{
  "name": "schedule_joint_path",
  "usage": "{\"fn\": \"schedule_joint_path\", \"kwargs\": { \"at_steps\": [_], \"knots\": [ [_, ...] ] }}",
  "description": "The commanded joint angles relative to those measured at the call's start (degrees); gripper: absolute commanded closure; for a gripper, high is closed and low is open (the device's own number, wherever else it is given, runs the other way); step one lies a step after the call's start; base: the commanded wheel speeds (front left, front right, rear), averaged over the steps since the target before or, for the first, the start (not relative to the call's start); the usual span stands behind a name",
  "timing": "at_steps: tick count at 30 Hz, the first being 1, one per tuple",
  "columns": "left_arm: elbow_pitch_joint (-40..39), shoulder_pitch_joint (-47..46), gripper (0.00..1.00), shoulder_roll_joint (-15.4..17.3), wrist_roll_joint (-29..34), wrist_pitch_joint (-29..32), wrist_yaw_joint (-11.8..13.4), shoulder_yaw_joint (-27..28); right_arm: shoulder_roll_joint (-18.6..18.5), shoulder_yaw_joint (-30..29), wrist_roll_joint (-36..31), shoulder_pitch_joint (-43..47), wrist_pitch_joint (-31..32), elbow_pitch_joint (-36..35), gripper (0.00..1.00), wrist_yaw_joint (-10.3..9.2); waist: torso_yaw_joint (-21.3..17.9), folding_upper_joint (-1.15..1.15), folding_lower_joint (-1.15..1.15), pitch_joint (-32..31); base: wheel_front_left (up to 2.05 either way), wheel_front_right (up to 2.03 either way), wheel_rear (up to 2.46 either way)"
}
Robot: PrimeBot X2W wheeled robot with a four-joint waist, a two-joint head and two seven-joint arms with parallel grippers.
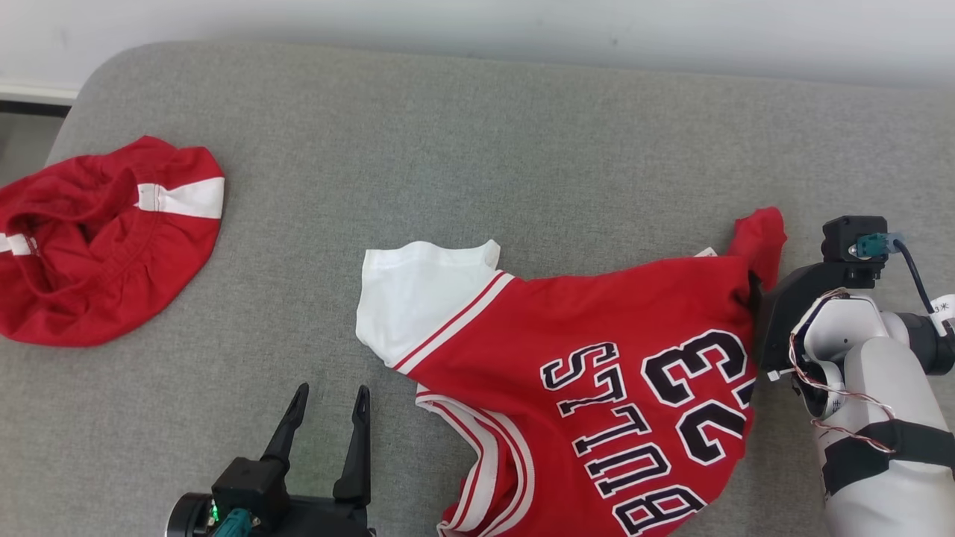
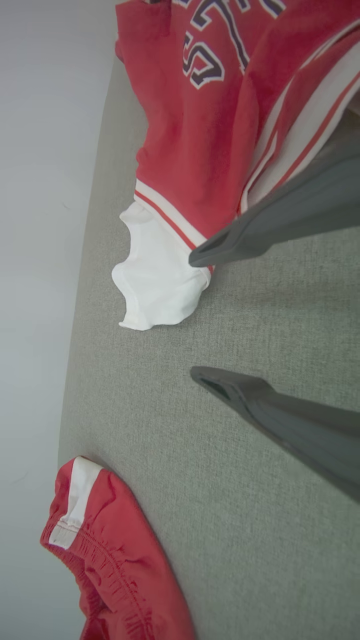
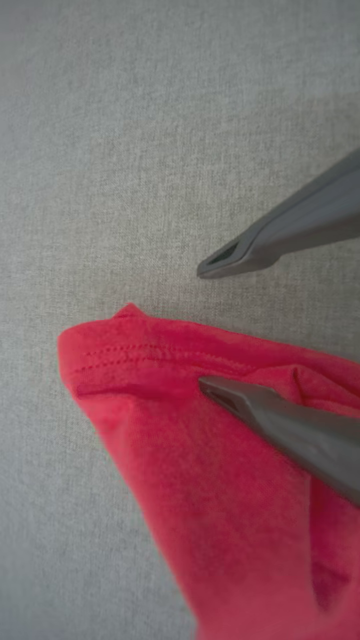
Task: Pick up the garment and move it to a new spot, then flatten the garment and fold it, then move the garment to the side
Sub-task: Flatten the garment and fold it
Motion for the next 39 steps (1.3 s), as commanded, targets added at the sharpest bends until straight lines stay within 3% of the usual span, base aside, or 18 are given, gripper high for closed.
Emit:
{"fn": "schedule_joint_path", "kwargs": {
  "at_steps": [1, 3, 5, 6, 7, 15, 24, 33, 34, 35, 39],
  "knots": [
    [0.31, -0.17, 0.0, -0.36, 0.51, -0.2, -0.21, 0.28, -0.02, -0.22, 0.01, -0.59, 0.23, 0.84, 0.0, -0.13, 0.64, 0.0, 0.0, 0.96, 0.0, 0.0, 0.0],
    [0.63, -0.51, 0.0, -0.64, 0.57, -0.2, -0.61, 0.67, 0.1, -0.06, 0.51, -0.73, 0.78, 1.97, 0.03, -0.13, 0.77, 0.0, 0.0, 1.5, 0.0, 0.0, 0.0],
    [0.99, -0.73, 0.0, -0.89, 0.65, -0.2, -0.82, 1.08, 0.31, 0.29, 1.13, -0.66, 0.95, 2.73, 0.56, -0.13, 0.75, 0.0, 0.0, 1.78, 0.0, 0.0, 0.0],
    [1.16, -0.79, 0.0, -0.99, 0.65, -0.2, -0.99, 1.26, 0.34, 0.47, 1.54, -0.56, 0.86, 2.87, 0.89, -0.13, 0.68, 0.0, 0.0, 1.86, 0.0, 0.0, 0.0],
    [1.35, -0.82, 0.0, -1.12, 0.62, -0.2, -1.1, 1.49, 0.47, 0.67, 2.05, -0.39, 0.42, 2.59, 1.0, -0.13, 0.55, 0.0, 0.0, 1.88, 0.0, 0.0, 0.0],
    [2.06, 0.05, 0.0, -1.39, 0.88, -0.2, -1.42, 3.38, -0.32, 0.76, 4.36, 0.79, -4.29, -3.44, 1.0, -0.13, -2.0, 0.0, 0.0, 0.7, 0.0, 0.0, 0.0],
    [2.36, 1.07, 0.0, -1.84, 1.29, -0.2, -1.87, 4.95, -2.68, -1.12, 5.58, 5.23, -9.2, -16.69, 1.0, -0.13, -5.87, 0.0, 0.0, -1.72, 0.0, 0.0, 0.0],
    [2.85, 1.98, 0.0, -2.7, 1.31, -0.2, -2.23, 5.68, 5.03, -8.47, 6.89, 23.22, -6.52, -31.03, 1.0, -0.13, -8.15, 0.0, 0.0, -2.91, 0.0, 0.0, 0.0],
    [2.86, 2.03, 0.0, -2.7, 1.33, -0.2, -2.32, 5.76, 5.71, -8.97, 7.44, 24.91, -5.94, -31.69, 0.8, -0.14, -8.36, 0.0, 0.0, -2.94, 0.0, 0.0, 0.0],
    [2.9, 2.09, 0.0, -2.67, 1.35, -0.2, -2.41, 5.85, 6.09, -9.43, 7.73, 26.34, -5.65, -32.18, 0.0, -0.14, -8.56, 0.0, 0.0, -2.96, 0.0, 0.0, 0.0],
    [3.07, 1.94, 0.0, -2.51, 1.49, -0.2, -2.62, 6.03, 6.95, -10.48, 10.12, 30.76, -3.6, -31.19, 0.0, -0.13, -8.99, 0.0, 0.0, -3.02, 0.0, 0.0, 0.0]
  ]
}}
